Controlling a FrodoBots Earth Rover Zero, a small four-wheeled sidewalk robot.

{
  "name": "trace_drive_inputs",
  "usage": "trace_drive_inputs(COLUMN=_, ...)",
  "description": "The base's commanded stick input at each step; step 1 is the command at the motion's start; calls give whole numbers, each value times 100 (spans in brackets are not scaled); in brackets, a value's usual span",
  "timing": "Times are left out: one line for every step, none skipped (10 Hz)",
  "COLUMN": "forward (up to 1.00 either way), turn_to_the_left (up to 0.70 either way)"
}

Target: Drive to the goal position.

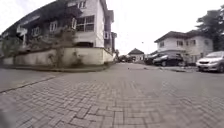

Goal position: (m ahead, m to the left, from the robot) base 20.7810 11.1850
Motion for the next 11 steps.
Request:
trace_drive_inputs(forward=70, turn_to_the_left=-35)
trace_drive_inputs(forward=70, turn_to_the_left=-35)
trace_drive_inputs(forward=70, turn_to_the_left=-27)
trace_drive_inputs(forward=70, turn_to_the_left=-5)
trace_drive_inputs(forward=70, turn_to_the_left=0)
trace_drive_inputs(forward=70, turn_to_the_left=0)
trace_drive_inputs(forward=70, turn_to_the_left=0)
trace_drive_inputs(forward=70, turn_to_the_left=0)
trace_drive_inputs(forward=70, turn_to_the_left=0)
trace_drive_inputs(forward=70, turn_to_the_left=0)
trace_drive_inputs(forward=70, turn_to_the_left=0)
